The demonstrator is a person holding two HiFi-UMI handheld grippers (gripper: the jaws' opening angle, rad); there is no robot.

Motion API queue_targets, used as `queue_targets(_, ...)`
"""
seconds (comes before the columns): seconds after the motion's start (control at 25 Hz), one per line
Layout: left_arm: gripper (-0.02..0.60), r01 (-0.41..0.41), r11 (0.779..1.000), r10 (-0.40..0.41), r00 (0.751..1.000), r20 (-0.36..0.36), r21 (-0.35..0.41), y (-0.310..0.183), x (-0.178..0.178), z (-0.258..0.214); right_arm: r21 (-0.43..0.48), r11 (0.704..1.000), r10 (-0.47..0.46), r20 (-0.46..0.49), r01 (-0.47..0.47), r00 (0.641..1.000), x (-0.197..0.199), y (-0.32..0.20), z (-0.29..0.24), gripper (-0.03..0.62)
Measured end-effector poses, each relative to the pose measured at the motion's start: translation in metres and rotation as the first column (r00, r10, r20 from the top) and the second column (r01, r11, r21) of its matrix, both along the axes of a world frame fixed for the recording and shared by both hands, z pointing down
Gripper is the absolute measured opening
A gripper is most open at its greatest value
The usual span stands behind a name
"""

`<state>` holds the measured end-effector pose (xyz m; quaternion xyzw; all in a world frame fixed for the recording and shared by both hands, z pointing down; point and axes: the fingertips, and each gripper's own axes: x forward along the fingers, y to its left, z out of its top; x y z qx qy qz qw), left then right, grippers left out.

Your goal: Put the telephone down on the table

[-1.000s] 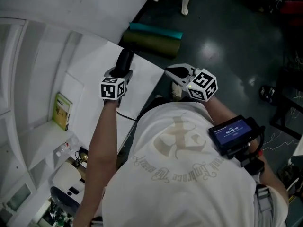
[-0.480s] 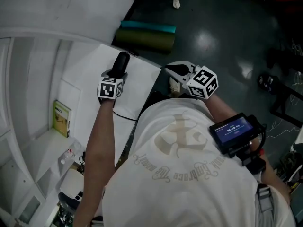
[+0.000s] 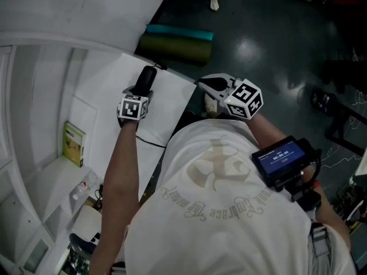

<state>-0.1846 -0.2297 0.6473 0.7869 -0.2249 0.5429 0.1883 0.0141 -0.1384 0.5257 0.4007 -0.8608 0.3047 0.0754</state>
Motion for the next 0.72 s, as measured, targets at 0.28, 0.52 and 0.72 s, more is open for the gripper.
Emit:
queue_targets(0.28, 0.278, -0.007, 1.0, 0.006, 1.0, -0.021, -0.011, 0.0012, 0.0028, 0.0022, -0.009, 1.0, -0.007, -0.002, 0.007, 1.0, -0.0008, 0.0031, 0.0027, 0.015)
queue_targets(0.52, 0.279, -0.013, 1.0, 0.013, 1.0, -0.017, -0.001, 0.0011, 0.0004, 0.004, -0.006, 1.0, -0.018, -0.004, 0.018, 1.0, -0.0035, 0.0023, 0.0025, 0.015)
queue_targets(0.72, 0.282, -0.006, 1.0, 0.006, 1.0, -0.006, -0.001, 0.0027, -0.0041, 0.0066, -0.005, 1.0, -0.024, -0.003, 0.024, 1.0, -0.0047, 0.0026, 0.0026, 0.015)
